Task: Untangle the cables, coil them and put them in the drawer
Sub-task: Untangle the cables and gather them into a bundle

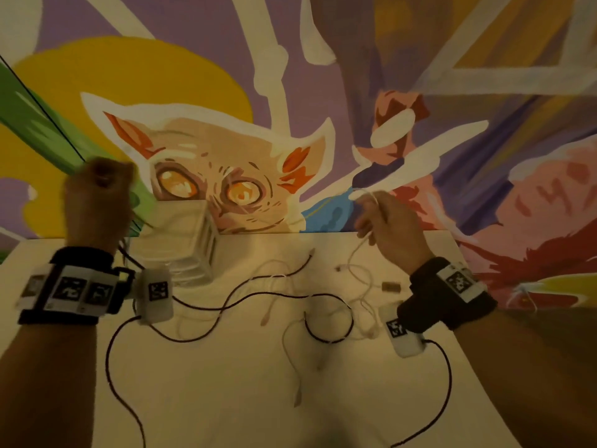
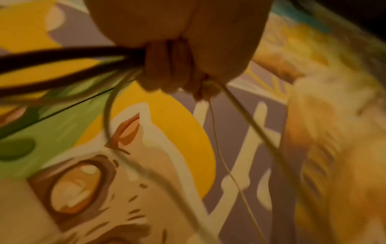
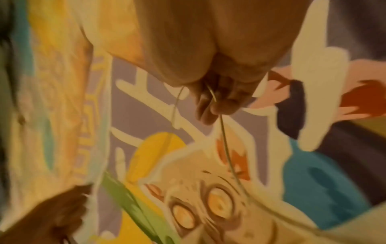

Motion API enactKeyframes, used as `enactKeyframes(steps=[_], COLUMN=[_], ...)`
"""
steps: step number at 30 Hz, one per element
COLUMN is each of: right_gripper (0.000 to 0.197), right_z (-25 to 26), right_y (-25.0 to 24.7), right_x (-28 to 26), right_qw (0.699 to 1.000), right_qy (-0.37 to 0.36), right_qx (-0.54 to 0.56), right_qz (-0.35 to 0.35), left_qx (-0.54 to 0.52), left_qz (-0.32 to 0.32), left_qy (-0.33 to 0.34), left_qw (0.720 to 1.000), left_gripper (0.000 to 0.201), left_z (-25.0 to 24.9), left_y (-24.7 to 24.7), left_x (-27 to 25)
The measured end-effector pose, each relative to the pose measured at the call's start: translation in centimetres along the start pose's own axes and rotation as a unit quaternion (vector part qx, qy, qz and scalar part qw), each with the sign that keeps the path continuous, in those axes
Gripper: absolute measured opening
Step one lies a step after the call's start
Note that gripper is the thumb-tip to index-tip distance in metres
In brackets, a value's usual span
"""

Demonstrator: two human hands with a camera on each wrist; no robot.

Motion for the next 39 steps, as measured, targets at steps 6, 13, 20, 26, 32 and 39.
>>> enactKeyframes(steps=[6, 13, 20, 26, 32, 39], right_gripper=[0.025, 0.015, 0.032, 0.032, 0.038, 0.035], right_z=[0.7, -0.9, -10.7, -23.9, -28.2, -28.9], right_y=[3.1, 2.4, 1.0, -0.9, 1.2, 1.3], right_x=[1.5, 6.5, 4.9, 2.4, 2.1, 1.1], right_qw=[0.851, 0.964, 0.949, 0.871, 0.837, 0.867], right_qy=[0.112, -0.005, 0.072, 0.295, 0.308, 0.297], right_qx=[-0.375, -0.232, -0.29, -0.362, -0.404, -0.357], right_qz=[0.35, 0.129, 0.099, 0.153, 0.203, 0.182], left_qx=[0.194, 0.059, -0.102, -0.283, -0.342, -0.412], left_qz=[0.368, 0.168, 0.167, 0.255, 0.297, 0.306], left_qy=[0.109, 0.041, -0.069, -0.206, -0.267, -0.39], left_qw=[0.903, 0.983, 0.978, 0.901, 0.851, 0.765], left_gripper=[0.028, 0.033, 0.033, 0.032, 0.023, 0.022], left_z=[-4.6, -7.2, -5.4, -1.9, -0.9, 0.8], left_y=[8.4, 8.8, 10.9, 14.0, 14.9, 15.6], left_x=[-8.0, -9.1, -11.7, -15.0, -16.9, -17.4])
Point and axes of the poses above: each hand's wrist, its own x-axis towards the middle knuckle, its own y-axis out of the palm, z = x × y, the point moved 5 cm from there along x, towards the middle knuckle, and after that the axes turned 9 degrees about x, right-handed, at the moved point
